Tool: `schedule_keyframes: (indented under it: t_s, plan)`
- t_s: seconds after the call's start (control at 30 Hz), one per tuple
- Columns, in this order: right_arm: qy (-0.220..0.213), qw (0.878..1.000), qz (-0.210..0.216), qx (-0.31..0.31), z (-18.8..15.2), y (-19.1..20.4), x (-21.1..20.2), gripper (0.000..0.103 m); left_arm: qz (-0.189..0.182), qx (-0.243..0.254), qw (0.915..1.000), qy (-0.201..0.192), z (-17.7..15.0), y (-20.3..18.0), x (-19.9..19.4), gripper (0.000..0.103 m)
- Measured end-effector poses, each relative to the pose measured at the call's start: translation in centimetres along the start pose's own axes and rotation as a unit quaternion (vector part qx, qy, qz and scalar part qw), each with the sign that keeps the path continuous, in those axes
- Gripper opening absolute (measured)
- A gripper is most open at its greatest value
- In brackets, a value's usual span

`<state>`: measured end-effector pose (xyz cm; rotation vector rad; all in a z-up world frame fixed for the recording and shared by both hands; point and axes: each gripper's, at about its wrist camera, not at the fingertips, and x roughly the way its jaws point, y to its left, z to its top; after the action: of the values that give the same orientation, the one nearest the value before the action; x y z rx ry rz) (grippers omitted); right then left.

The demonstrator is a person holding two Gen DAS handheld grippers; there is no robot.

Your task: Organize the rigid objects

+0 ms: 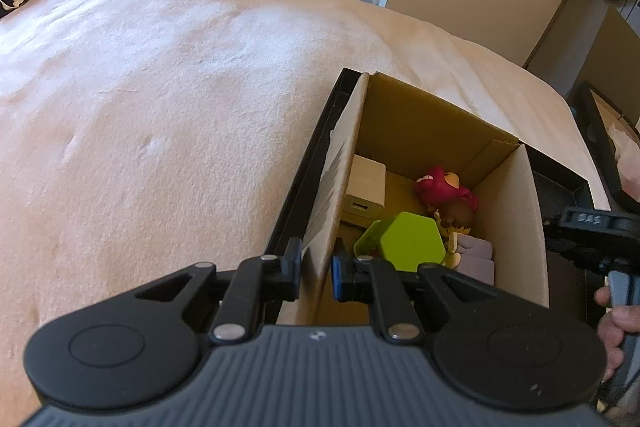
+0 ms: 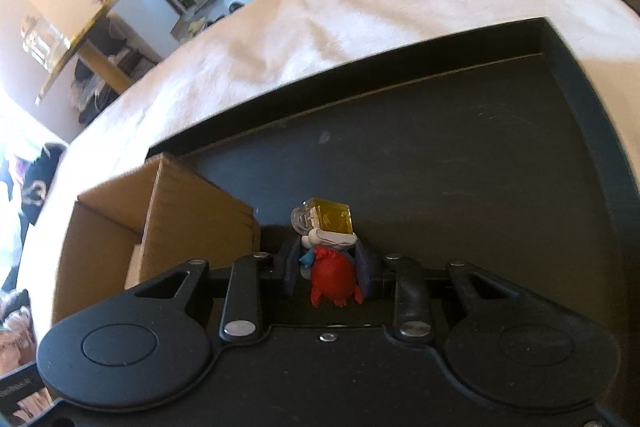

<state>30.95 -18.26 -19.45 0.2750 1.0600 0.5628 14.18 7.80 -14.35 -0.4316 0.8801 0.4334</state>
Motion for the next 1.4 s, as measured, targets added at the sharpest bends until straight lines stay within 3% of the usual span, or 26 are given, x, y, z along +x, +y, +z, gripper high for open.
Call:
schedule_keyframes:
  t_s: [0.33, 0.6, 0.87, 1.4]
  plan:
    - [-0.049, 0.998, 0.029, -0.02, 1.9, 2.6, -3.8, 0.029, -0.003, 0.005, 1.0, -0.002, 0.1, 0.0, 0.0, 0.013]
    - [-0.064, 0.995, 0.06, -0.056, 3.2, 5.7, -5.1, 0.029, -0.01, 0.005, 0.9999, -0.002, 0.3, 0.2, 0.0, 0.013]
    - [-0.051, 0.992, 0.076, -0.083, 2.5, 9.4, -4.0, 0.029, -0.023, 0.0, 0.9997, -0.002, 0.4, 0.7, 0.2, 0.014]
    - [-0.006, 0.99, 0.087, -0.107, -0.6, 12.7, -2.2, 0.033, -0.045, 0.004, 0.999, 0.006, 0.6, 1.3, 0.3, 0.015]
